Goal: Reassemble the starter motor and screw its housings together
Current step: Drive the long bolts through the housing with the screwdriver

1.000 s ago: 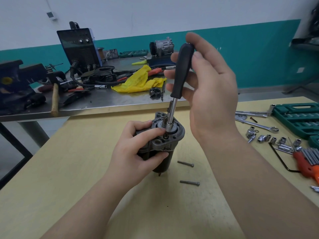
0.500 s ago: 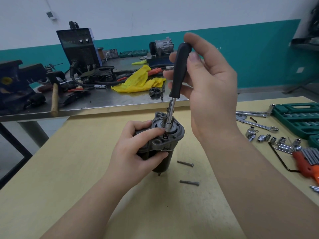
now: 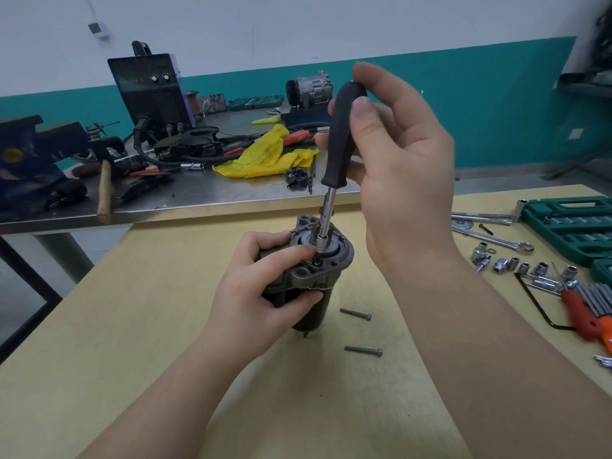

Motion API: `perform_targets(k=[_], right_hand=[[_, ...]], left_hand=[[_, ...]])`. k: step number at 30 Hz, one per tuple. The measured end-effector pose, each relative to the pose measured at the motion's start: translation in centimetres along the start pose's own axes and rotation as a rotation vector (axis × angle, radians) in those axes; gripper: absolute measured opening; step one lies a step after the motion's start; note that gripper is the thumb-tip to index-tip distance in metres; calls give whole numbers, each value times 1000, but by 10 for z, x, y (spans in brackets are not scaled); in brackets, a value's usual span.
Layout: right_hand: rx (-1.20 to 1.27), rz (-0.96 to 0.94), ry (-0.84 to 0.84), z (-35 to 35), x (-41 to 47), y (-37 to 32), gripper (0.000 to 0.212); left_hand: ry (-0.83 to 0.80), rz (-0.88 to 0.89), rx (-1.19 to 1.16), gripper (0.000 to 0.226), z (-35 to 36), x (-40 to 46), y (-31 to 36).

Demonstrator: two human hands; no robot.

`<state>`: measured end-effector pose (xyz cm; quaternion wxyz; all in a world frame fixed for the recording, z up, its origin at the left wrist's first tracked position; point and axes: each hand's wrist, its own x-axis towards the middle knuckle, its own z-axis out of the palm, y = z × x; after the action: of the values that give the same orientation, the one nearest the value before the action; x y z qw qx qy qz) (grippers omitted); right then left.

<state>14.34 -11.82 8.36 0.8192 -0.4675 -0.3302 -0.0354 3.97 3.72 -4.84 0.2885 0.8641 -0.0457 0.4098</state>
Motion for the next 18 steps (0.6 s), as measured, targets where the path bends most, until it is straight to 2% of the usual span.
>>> perform_targets(k=[4,7,11,18], right_hand=[[-94,-51,32,1,2,2,27],[-19,-7,41,-1,3,3,20],[32,22,22,-3,2,3,26],[-74,-55,29,1,3,3,23]], left_hand=[[-5,-5,7,58,-1,0,0],[-4,-6,4,56,-1,0,1],[-1,-10,-3,55,0,1,2],[-7,-28,-5,56,-1,0,2]])
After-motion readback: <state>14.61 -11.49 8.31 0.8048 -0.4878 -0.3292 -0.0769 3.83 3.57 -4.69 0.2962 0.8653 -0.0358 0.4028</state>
